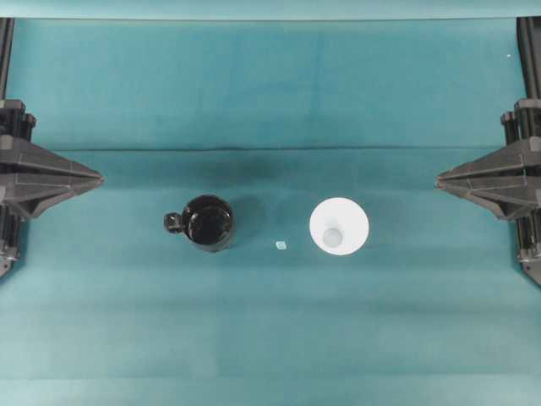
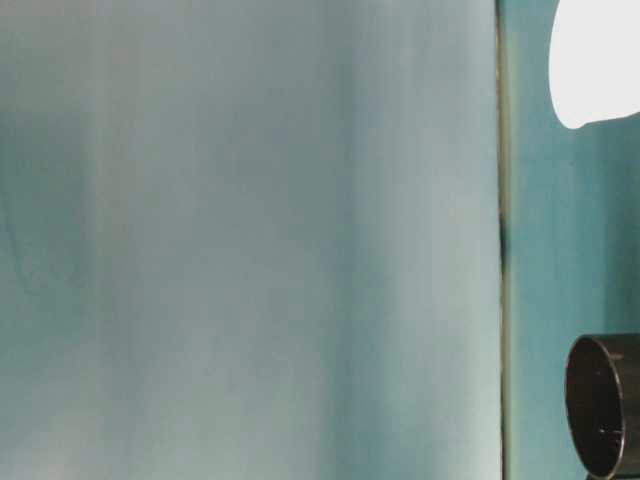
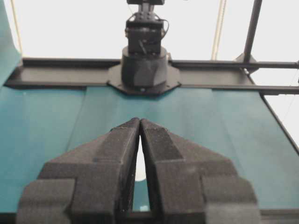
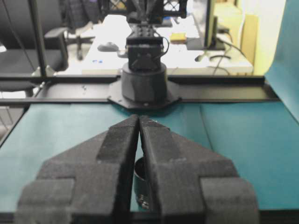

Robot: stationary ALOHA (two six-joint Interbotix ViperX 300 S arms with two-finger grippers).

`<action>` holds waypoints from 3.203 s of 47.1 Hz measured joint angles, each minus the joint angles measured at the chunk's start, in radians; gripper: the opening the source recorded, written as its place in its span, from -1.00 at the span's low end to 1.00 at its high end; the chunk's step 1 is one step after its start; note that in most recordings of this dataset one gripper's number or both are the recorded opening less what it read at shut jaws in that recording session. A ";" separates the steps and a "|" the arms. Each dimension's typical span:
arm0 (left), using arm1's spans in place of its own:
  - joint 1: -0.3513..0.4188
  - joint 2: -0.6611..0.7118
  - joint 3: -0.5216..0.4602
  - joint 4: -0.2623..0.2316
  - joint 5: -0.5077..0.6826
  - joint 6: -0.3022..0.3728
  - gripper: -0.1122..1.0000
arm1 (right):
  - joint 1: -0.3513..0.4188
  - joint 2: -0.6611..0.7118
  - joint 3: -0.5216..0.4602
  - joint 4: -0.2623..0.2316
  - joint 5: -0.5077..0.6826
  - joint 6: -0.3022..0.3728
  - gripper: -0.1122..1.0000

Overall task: Put a paper cup into the cup holder on your left arm.
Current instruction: 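Raise both arms from rest and move the left gripper toward the black mug, then lower the open left gripper around the black mug's handle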

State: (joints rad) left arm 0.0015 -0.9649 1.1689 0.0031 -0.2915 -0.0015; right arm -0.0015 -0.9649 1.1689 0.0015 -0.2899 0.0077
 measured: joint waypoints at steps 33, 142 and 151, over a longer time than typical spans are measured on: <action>0.014 0.064 -0.071 0.008 0.407 -0.097 -0.75 | 0.006 0.130 -0.118 0.046 0.584 0.058 -0.81; 0.075 0.568 -0.055 0.012 0.383 -0.107 0.60 | -0.052 0.233 -0.130 0.046 0.713 0.058 -0.81; 0.077 0.574 -0.060 0.011 0.348 -0.103 0.87 | -0.052 0.233 -0.129 0.046 0.715 0.058 -0.81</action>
State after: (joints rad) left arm 0.0782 -0.3912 1.1091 0.0138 0.0568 -0.1043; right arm -0.0537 -0.7317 1.0400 0.0476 0.4249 0.0660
